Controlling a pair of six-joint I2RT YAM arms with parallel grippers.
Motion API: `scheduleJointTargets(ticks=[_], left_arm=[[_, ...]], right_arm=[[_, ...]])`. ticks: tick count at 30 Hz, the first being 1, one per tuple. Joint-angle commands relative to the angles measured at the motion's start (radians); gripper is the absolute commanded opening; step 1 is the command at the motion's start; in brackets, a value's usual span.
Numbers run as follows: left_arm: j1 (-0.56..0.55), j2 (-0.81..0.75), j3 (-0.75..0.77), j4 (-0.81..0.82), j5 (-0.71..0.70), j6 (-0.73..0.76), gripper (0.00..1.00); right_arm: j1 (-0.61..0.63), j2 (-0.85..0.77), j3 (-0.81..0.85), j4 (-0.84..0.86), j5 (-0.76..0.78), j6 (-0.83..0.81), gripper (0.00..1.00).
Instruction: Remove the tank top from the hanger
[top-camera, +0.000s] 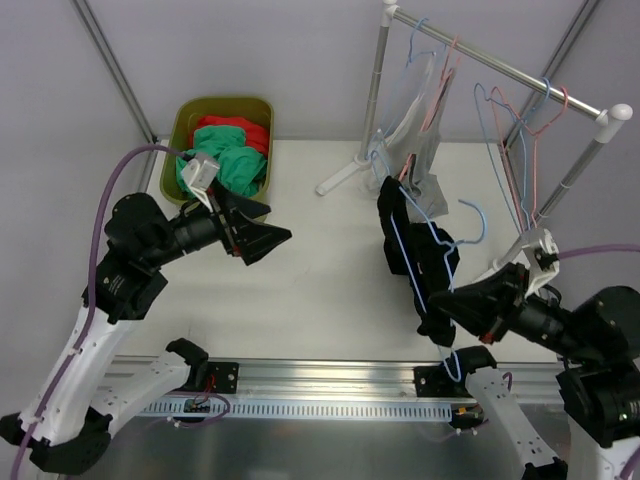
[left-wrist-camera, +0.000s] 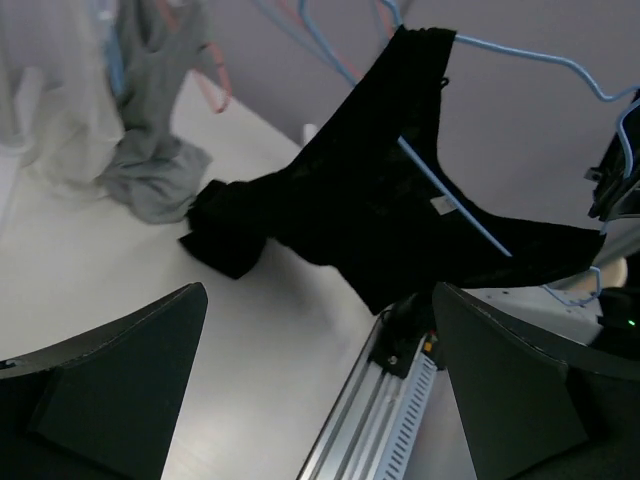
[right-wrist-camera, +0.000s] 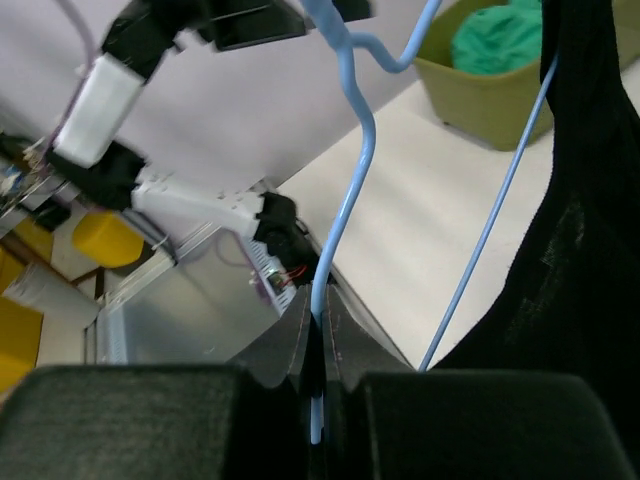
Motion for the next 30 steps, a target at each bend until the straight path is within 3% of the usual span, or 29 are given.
scheduleJointTargets(ticks=[1,2,5,6,10,16,17,19,21,23,24,26,27,30], left_arm=[[-0.153,0.083,0.076,0.198,-0.070,0.017,0.98],[-0.243,0.101,0.085,0.230,-0.102,0.037,0.99],[-0.374,0.153,0.111,0.282,-0.241,0.144,0.98],[-0.458,0.173,0.114,0.317,-0.342,0.176,0.97],[-0.578,0.218,0.117,0.405,-0.536,0.307,0.88],[-0.618,0.299,0.137,0.457,-0.523,0.347,0.67],[-0.617,0.308,0.134,0.465,-0.515,0.344,0.57],[-0.618,0.333,0.136,0.477,-0.509,0.344,0.55],[-0.618,0.356,0.140,0.481,-0.512,0.341,0.45],[-0.618,0.367,0.143,0.488,-0.532,0.339,0.33],[-0.618,0.371,0.145,0.491,-0.553,0.339,0.18],[-0.618,0.371,0.146,0.491,-0.555,0.339,0.04],[-0.617,0.364,0.146,0.491,-0.584,0.339,0.00],[-0.618,0.329,0.134,0.494,-0.657,0.333,0.00]], right_arm=[[0.005,-0.007,0.112,-0.008,-0.221,0.000,0.00],[0.005,-0.007,0.132,-0.015,-0.236,-0.001,0.00],[0.004,0.013,0.175,-0.035,-0.241,-0.001,0.00],[0.004,0.019,0.179,-0.035,-0.242,0.007,0.00],[0.004,0.039,0.182,-0.035,-0.244,0.017,0.00],[0.004,0.050,0.200,-0.022,-0.245,0.023,0.00],[0.004,0.050,0.200,-0.016,-0.247,0.025,0.00],[0.004,0.055,0.202,0.000,-0.248,0.034,0.00],[0.004,0.059,0.203,0.009,-0.253,0.037,0.00],[0.004,0.061,0.209,0.012,-0.253,0.040,0.00],[0.004,0.062,0.211,0.012,-0.251,0.040,0.00],[0.005,0.064,0.206,0.011,-0.250,0.037,0.00],[0.004,0.062,0.203,0.012,-0.248,0.033,0.00],[0.004,0.067,0.162,0.011,-0.238,0.017,0.00]])
